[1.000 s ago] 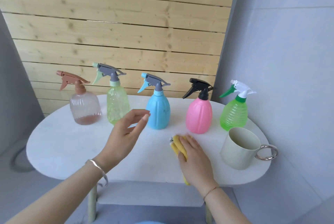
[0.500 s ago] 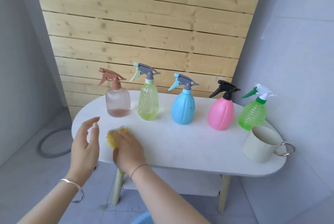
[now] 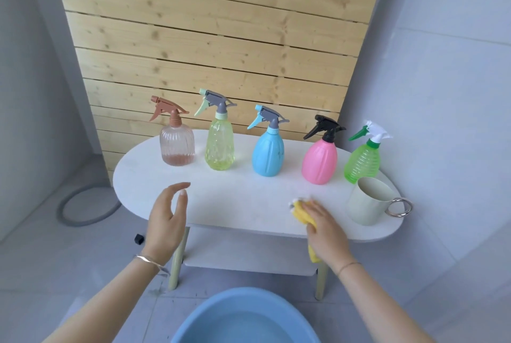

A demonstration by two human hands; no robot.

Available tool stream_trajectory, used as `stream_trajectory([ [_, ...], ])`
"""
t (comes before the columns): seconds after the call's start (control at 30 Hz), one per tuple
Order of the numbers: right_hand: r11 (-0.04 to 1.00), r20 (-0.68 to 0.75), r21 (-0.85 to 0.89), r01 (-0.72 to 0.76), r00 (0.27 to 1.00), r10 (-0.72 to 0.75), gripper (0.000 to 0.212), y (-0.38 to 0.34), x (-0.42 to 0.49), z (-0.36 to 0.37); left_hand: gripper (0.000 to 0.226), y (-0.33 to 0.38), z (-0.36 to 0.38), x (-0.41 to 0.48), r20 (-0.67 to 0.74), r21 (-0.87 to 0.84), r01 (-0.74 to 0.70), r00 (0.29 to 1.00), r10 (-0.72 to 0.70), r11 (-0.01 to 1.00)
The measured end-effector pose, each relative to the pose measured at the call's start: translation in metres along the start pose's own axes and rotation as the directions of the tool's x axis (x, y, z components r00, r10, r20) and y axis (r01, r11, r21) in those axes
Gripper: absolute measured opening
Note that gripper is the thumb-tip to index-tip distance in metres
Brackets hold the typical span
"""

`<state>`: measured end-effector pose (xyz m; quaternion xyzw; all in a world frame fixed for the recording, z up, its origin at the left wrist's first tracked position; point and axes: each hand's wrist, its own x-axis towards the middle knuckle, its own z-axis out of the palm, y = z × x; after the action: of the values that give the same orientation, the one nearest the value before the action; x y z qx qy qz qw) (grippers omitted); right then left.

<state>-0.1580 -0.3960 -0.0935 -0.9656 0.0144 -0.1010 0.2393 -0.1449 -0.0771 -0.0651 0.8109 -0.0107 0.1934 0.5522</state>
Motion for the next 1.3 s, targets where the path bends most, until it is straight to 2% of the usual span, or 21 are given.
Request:
stream_trajectory([
  [0.07,0.996,-0.03,-0.01,-0.091,0.995,0.091,0.059,0.004,0.002,-0.003,0.025,-0.002,0.005,-0.004,0.031,0.058,-0.001,1.0,-0.001,0.998],
  [0.17,0.994,-0.02,0.006,-0.108,0.994,0.109,0.058,-0.016,0.013,0.009,0.033,-0.014,0.004,-0.006,0.076,0.209,0.04,0.995,-0.057,0.977],
  [0.3,0.998,0.07,0.046,0.044,0.996,-0.047,0.058,-0.079,0.038,0.047,0.047,-0.046,-0.018,0.006,0.09,0.399,0.098,0.985,-0.145,0.912],
  [0.43,0.981,0.153,0.052,0.186,0.969,-0.192,0.058,-0.162,0.059,0.088,0.05,-0.066,-0.039,0.019,0.074,0.43,0.122,0.983,-0.169,0.895],
  [0.5,0.963,0.229,0.071,0.26,0.935,-0.27,0.055,-0.204,0.069,0.104,0.052,-0.067,-0.046,0.024,0.074,0.434,0.096,0.987,-0.142,0.896],
  [0.6,0.915,0.37,0.14,0.38,0.837,-0.404,0.049,-0.245,0.079,0.118,0.055,-0.069,-0.057,0.037,0.074,0.464,0.045,0.993,-0.089,0.885],
  [0.67,0.892,0.412,0.187,0.411,0.792,-0.451,0.052,-0.247,0.085,0.118,0.056,-0.073,-0.062,0.044,0.126,0.505,0.016,0.988,-0.092,0.863],
  [0.8,0.865,0.309,0.151,0.479,0.808,-0.501,0.071,-0.213,0.083,0.1,0.087,-0.086,-0.067,0.052,0.259,0.605,-0.121,0.964,-0.051,0.787],
  [0.93,0.871,0.227,0.017,0.49,0.847,-0.481,0.059,-0.173,0.078,0.085,0.116,-0.086,-0.065,0.055,0.291,0.672,-0.196,0.957,-0.01,0.714],
  [1.1,0.901,0.174,-0.088,0.424,0.897,-0.406,0.048,-0.167,0.092,0.093,0.122,-0.08,-0.049,0.048,0.297,0.698,-0.163,0.952,-0.074,0.697],
  [1.2,0.912,0.193,-0.084,0.402,0.904,-0.381,0.046,-0.17,0.086,0.103,0.106,-0.072,-0.045,0.052,0.286,0.729,-0.122,0.948,-0.138,0.674],
  [1.3,0.921,0.24,-0.066,0.384,0.902,-0.359,0.048,-0.166,0.076,0.107,0.101,-0.069,-0.048,0.054,0.324,0.776,-0.162,0.932,-0.164,0.61],
])
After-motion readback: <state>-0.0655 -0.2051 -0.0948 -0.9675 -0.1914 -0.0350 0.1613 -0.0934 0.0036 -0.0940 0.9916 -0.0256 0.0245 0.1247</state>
